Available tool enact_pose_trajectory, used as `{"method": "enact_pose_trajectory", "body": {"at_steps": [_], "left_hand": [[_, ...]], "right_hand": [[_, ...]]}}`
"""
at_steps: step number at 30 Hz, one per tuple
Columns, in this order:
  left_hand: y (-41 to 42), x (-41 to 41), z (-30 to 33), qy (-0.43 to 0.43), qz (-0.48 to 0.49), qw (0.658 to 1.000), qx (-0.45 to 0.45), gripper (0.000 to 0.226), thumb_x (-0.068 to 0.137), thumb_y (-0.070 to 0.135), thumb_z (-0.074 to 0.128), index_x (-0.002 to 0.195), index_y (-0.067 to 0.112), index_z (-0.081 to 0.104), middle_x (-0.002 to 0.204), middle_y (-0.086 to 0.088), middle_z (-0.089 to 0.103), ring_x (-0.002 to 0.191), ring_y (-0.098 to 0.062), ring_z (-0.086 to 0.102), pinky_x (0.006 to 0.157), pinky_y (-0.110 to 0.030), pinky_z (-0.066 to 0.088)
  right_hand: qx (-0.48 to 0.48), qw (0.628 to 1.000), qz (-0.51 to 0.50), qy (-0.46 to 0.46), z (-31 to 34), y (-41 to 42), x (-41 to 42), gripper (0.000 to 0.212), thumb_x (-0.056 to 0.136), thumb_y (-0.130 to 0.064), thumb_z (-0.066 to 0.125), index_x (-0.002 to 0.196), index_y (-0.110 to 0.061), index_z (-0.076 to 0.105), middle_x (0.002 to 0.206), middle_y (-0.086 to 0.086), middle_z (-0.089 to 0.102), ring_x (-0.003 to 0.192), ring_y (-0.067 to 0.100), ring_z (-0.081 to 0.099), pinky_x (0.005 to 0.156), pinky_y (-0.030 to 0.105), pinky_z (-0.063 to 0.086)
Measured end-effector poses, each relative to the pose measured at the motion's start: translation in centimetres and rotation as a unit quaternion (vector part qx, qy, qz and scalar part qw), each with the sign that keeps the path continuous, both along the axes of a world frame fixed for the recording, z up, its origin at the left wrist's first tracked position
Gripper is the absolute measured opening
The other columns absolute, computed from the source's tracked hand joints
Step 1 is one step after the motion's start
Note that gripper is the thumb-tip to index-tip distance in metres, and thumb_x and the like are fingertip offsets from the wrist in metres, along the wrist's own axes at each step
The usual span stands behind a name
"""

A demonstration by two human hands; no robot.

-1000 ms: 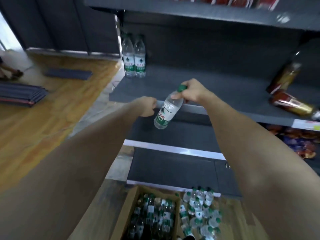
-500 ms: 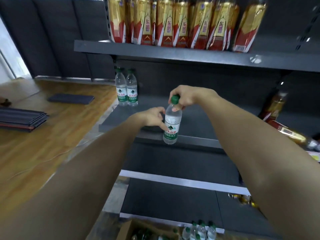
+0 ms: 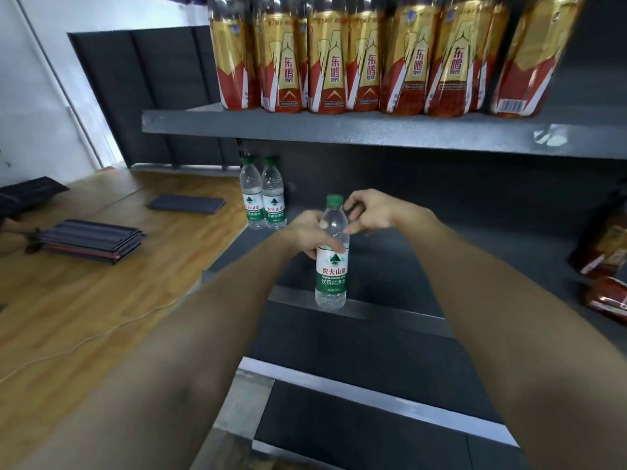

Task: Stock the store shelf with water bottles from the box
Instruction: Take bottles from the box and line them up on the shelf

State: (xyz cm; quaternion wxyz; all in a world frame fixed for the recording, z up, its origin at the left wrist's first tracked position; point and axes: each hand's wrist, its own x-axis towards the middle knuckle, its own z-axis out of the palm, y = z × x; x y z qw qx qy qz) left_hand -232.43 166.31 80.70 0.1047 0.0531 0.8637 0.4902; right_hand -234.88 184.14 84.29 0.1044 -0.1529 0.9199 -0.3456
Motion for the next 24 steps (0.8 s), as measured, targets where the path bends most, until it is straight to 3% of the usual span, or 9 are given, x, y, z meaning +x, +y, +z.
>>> {"method": "enact_pose_trajectory", "body": {"at_steps": [4, 8, 10, 12, 14, 17, 20, 24], "left_hand": [[-0.6, -2.4, 1.2, 0.022, 0.044, 0.999, 0.003, 0.067, 0.061, 0.001, 0.087, 0.115, 0.02, 0.054, 0.107, -0.002, 0.07, 0.098, -0.024, 0.068, 0.078, -0.046, 0.06], [-0.6, -4.3, 1.5, 0.033, 0.063, 0.997, -0.007, 0.066, 0.068, -0.007, 0.083, 0.12, 0.015, 0.049, 0.103, 0.002, 0.063, 0.09, -0.016, 0.062, 0.059, -0.022, 0.053], [-0.9, -5.3, 0.5, 0.021, 0.062, 0.998, -0.015, 0.061, 0.069, -0.01, 0.081, 0.116, 0.016, 0.05, 0.103, 0.003, 0.063, 0.096, -0.02, 0.064, 0.072, -0.028, 0.057], [-1.1, -6.0, -0.6, 0.016, 0.06, 0.998, -0.022, 0.059, 0.072, -0.008, 0.078, 0.117, 0.019, 0.052, 0.109, 0.0, 0.065, 0.105, -0.029, 0.064, 0.092, -0.045, 0.055], [-1.4, -6.3, -1.0, 0.023, 0.05, 0.998, -0.042, 0.073, 0.069, -0.007, 0.082, 0.126, 0.02, 0.047, 0.113, 0.001, 0.063, 0.109, -0.026, 0.061, 0.1, -0.044, 0.049], [-1.3, -6.2, -0.3, 0.04, 0.049, 0.997, -0.051, 0.095, 0.063, -0.006, 0.086, 0.138, 0.019, 0.033, 0.115, -0.001, 0.058, 0.114, -0.023, 0.057, 0.096, -0.037, 0.051], [-0.7, -6.1, -0.1, 0.091, 0.083, 0.991, -0.048, 0.096, 0.056, -0.001, 0.091, 0.128, 0.02, 0.031, 0.113, -0.003, 0.054, 0.107, -0.022, 0.057, 0.082, -0.03, 0.053], [-0.2, -6.0, -0.7, 0.175, 0.094, 0.971, -0.13, 0.098, 0.049, 0.008, 0.096, 0.125, 0.022, 0.035, 0.12, -0.008, 0.047, 0.107, -0.026, 0.054, 0.091, -0.039, 0.051]], "right_hand": [[0.05, 0.999, -0.01, -0.014, -1.9, 0.6, -2.3, 0.045, 0.077, -0.011, 0.084, 0.114, -0.012, 0.057, 0.096, 0.003, 0.06, 0.082, 0.02, 0.058, 0.082, 0.042, 0.057], [0.13, 0.991, -0.011, 0.001, -3.6, 0.6, -3.5, 0.047, 0.071, -0.025, 0.088, 0.107, -0.024, 0.057, 0.101, -0.004, 0.063, 0.094, 0.019, 0.062, 0.092, 0.04, 0.052], [0.157, 0.987, -0.019, 0.011, -4.5, 0.6, -4.2, 0.047, 0.066, -0.031, 0.089, 0.101, -0.03, 0.057, 0.107, -0.003, 0.063, 0.1, 0.022, 0.061, 0.095, 0.043, 0.051], [0.172, 0.985, -0.02, 0.019, -5.5, 0.6, -5.0, 0.046, 0.06, -0.037, 0.088, 0.092, -0.033, 0.055, 0.113, -0.001, 0.062, 0.101, 0.024, 0.061, 0.095, 0.044, 0.051], [0.173, 0.984, -0.025, 0.023, -6.0, 0.5, -5.3, 0.045, 0.058, -0.038, 0.086, 0.09, -0.033, 0.054, 0.115, -0.001, 0.061, 0.102, 0.024, 0.06, 0.096, 0.045, 0.05], [0.165, 0.985, -0.027, 0.033, -5.8, 0.5, -4.8, 0.044, 0.069, -0.028, 0.086, 0.102, -0.028, 0.057, 0.116, 0.0, 0.06, 0.104, 0.023, 0.06, 0.097, 0.043, 0.05], [0.161, 0.986, -0.031, 0.036, -6.0, 0.7, -4.8, 0.046, 0.074, -0.023, 0.084, 0.113, -0.022, 0.059, 0.116, 0.001, 0.058, 0.106, 0.023, 0.059, 0.098, 0.041, 0.05], [0.167, 0.985, -0.029, 0.035, -6.4, 0.7, -5.0, 0.046, 0.074, -0.024, 0.084, 0.113, -0.023, 0.059, 0.119, 0.002, 0.059, 0.108, 0.023, 0.059, 0.099, 0.041, 0.049]]}}
